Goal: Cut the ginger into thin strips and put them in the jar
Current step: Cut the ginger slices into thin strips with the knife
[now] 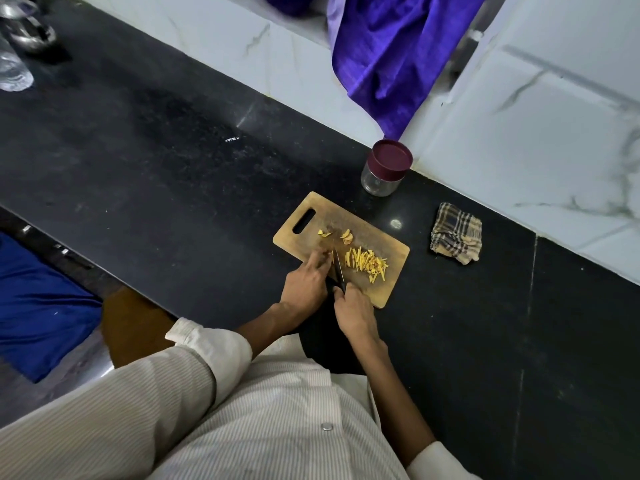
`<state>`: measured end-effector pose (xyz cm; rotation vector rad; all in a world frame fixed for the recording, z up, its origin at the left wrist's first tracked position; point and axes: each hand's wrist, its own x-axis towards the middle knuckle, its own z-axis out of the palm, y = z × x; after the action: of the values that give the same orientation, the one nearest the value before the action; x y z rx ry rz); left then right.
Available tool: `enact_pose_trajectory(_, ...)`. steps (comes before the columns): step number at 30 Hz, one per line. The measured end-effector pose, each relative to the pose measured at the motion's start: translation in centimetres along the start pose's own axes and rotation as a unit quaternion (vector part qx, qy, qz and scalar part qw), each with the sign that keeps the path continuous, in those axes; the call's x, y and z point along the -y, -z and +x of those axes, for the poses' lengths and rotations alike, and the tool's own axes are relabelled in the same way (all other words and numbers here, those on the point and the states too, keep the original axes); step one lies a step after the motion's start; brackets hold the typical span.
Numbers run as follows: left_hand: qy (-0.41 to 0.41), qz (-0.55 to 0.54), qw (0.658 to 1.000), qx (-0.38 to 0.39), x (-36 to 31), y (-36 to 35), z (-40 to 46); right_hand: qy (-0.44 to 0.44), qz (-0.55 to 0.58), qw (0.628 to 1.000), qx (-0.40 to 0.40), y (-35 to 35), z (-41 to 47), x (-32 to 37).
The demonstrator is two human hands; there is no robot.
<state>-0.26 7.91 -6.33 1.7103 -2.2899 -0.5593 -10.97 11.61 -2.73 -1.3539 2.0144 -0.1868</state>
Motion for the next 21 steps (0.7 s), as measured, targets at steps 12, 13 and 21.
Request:
enact_pose_trajectory(12, 0.007, 0.027, 0.999, 0.017, -0.3, -0.3, 0.2, 0.003, -0.066, 0.998, 0.007, -0.1, 0.8, -0.3)
enact_pose_trajectory(13, 0.007, 0.028, 0.999, 0.02, -0.3, -0.3, 0.3, 0.001, -0.072, 0.997, 0.007, -0.1, 0.9, -0.2)
enact_pose_trajectory(21, 0.004, 0.048, 0.998, 0.049, -0.7, -0.1, 0.4, -0.022, -0.092, 0.995, 0.009, -0.5, 0.7, 0.4)
